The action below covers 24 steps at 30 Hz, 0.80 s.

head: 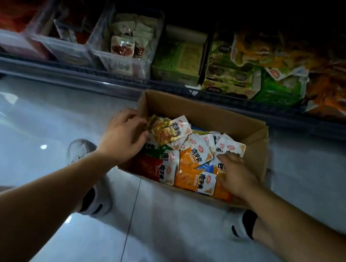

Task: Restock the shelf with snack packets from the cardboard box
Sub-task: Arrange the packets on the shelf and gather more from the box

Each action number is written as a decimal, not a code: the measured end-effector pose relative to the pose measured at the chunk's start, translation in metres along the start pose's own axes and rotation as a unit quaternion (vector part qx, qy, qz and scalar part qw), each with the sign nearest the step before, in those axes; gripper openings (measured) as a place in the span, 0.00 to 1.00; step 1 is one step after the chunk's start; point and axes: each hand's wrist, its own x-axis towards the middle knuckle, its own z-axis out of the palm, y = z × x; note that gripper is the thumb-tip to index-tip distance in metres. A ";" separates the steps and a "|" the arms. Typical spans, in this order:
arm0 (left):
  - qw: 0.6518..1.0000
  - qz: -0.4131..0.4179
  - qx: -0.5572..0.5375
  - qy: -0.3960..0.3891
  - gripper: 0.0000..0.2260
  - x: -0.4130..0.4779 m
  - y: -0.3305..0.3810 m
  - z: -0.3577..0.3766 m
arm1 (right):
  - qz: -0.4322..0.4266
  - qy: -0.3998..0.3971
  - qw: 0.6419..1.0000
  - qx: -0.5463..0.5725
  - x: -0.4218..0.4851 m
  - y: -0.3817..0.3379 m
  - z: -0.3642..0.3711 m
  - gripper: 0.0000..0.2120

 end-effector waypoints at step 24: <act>0.999 0.024 0.006 0.034 0.18 -0.003 0.042 0.017 | -0.048 0.003 0.996 0.074 -0.005 -0.022 -0.087 0.13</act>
